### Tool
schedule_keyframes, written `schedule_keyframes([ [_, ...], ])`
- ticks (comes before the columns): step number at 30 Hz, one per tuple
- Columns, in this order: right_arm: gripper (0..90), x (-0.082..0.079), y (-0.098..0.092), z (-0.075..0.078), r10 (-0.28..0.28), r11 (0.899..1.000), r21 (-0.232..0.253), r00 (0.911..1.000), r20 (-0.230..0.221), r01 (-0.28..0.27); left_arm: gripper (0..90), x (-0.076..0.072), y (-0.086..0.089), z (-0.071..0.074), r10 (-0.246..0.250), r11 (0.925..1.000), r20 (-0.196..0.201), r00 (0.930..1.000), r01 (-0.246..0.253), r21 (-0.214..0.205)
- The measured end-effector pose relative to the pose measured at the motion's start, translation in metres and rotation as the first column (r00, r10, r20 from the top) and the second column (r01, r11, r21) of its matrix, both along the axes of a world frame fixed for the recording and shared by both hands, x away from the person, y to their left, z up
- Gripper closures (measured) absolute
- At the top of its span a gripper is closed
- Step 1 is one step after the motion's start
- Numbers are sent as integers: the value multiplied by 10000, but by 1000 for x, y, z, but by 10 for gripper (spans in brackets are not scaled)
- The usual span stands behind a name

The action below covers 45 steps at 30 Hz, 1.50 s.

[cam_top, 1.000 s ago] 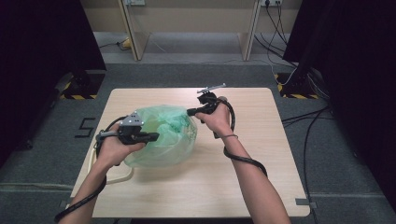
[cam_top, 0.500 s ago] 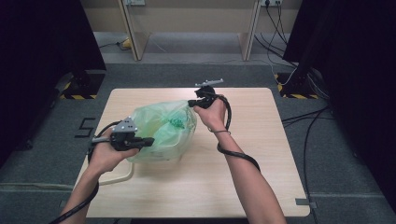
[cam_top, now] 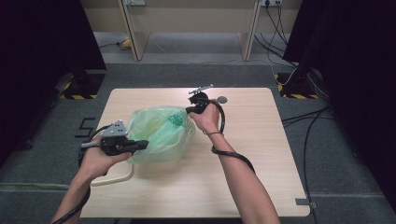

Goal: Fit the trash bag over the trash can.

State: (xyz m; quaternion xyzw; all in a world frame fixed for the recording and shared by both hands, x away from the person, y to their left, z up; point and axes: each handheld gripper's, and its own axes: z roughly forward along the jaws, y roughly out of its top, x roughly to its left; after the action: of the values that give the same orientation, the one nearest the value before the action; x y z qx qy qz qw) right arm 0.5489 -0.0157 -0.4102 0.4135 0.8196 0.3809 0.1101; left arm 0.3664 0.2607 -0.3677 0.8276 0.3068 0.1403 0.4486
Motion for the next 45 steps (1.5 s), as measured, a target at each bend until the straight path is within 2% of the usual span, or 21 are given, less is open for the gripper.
schedule_keyframes([
  [4,714,-2,-6,7,-130,9998,138,9998,176,127,651,2,-3,7,-56,9998,279,9996,62,-201],
  [8,664,-8,-12,22,-202,9988,451,9979,619,174,590,7,-8,12,12,9986,292,9996,3,-525],
  [13,630,-17,-15,36,140,9979,622,9961,872,-194,585,12,-17,10,-88,9993,69,9999,91,-370],
  [22,598,-34,-13,43,797,9925,855,9927,905,-875,604,15,-30,0,-420,9989,-126,9990,417,-223],
  [25,596,-43,-5,49,1378,9858,816,9847,1068,-1468,604,14,-33,0,-573,9981,-165,9982,569,-221],
  [28,594,-51,4,54,1842,9775,844,9774,1040,-1932,604,12,-36,0,-761,9967,-224,9968,754,-309],
  [32,599,-61,18,59,2469,9646,662,9624,1136,-2553,595,8,-33,5,-689,9965,4,9976,689,-469],
  [35,612,-66,28,61,2915,9526,602,9515,987,-2981,579,7,-26,10,-397,9979,184,9990,406,-508],
  [40,607,-71,47,59,3627,9311,186,9301,585,-3643,570,8,-11,14,219,9976,317,9993,-198,-671],
  [45,584,-71,61,54,3795,9252,-81,9245,363,-3795,566,10,1,15,721,9956,353,9968,-698,-633],
])
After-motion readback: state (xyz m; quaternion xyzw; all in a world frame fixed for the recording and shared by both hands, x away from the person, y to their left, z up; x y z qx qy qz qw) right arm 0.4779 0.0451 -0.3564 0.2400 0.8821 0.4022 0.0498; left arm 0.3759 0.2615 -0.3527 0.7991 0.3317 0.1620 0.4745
